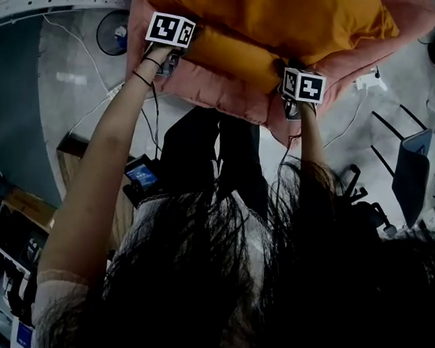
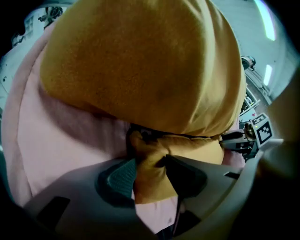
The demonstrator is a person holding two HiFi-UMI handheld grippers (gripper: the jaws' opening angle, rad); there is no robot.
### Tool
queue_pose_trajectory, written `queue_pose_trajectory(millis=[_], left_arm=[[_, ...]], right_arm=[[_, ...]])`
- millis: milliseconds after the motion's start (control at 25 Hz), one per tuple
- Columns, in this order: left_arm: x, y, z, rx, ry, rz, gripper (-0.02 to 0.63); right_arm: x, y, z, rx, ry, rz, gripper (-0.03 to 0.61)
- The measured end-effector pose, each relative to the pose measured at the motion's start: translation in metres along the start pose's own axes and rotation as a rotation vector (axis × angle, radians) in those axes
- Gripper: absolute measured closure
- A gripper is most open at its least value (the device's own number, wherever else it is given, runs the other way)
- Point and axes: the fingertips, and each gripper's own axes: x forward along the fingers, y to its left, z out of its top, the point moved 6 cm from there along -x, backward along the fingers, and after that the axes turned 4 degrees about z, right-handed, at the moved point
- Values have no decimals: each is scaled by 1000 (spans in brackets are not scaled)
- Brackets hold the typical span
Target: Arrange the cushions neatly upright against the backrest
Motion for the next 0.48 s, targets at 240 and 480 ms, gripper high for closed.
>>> queue_pose_trajectory(millis=[240,480], left_arm=[[-23,-17,-28,41,17,-100,407],[-75,-8,-34,-6,-139,-175,408]], right_arm=[[-31,0,-8,96,-69,1,423],[-75,36,4,84,-192,-1,425]])
